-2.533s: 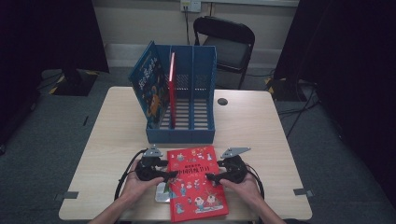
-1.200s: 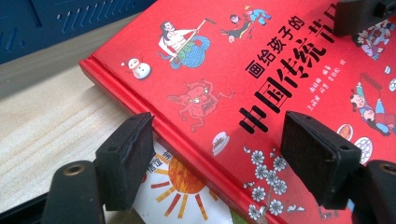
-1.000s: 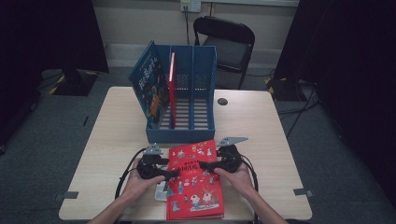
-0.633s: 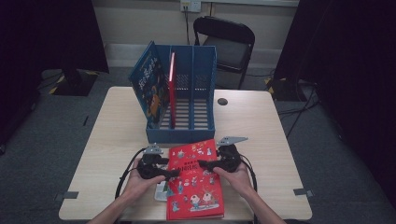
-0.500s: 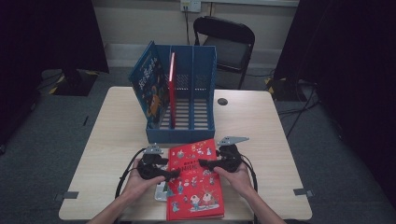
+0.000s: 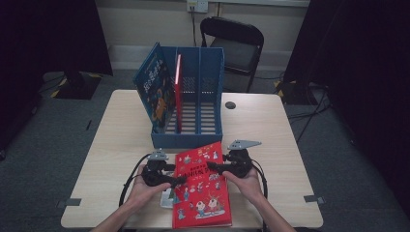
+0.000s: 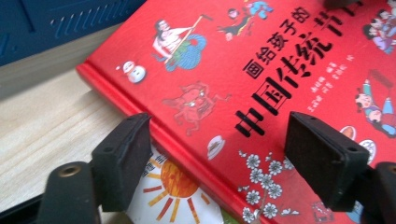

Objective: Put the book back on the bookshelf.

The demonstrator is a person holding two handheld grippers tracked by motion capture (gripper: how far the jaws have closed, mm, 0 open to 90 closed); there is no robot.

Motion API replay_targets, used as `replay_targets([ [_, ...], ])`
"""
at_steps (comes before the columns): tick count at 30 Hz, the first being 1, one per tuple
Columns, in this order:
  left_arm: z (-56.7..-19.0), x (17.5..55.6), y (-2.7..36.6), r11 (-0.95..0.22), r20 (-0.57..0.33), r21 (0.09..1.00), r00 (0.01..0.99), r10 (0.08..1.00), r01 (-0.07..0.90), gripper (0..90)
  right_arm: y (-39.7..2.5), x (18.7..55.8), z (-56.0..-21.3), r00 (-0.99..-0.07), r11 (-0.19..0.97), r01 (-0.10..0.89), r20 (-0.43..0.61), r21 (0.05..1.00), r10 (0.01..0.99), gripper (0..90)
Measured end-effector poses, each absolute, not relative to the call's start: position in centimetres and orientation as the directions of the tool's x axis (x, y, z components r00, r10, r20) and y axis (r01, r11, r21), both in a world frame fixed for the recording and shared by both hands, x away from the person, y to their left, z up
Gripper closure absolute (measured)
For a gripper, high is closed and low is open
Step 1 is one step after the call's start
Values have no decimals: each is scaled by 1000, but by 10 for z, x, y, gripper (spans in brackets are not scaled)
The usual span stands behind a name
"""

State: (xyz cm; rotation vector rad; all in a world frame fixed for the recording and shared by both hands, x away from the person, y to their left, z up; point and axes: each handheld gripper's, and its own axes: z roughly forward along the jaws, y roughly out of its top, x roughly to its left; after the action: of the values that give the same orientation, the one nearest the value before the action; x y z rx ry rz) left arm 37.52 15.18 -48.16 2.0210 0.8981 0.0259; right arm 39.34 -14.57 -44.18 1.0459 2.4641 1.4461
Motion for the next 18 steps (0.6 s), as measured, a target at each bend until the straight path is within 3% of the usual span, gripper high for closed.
replay_targets([
  [7, -482, 375, 150, -337, -300, 740, 735, 608, 582, 207, -142, 401, -439, -757, 377, 540, 237, 753, 609, 367],
  [18, -482, 376, 151, -337, -303, 739, 734, 607, 584, 200, -141, 402, -438, -762, 386, 548, 253, 742, 596, 343],
])
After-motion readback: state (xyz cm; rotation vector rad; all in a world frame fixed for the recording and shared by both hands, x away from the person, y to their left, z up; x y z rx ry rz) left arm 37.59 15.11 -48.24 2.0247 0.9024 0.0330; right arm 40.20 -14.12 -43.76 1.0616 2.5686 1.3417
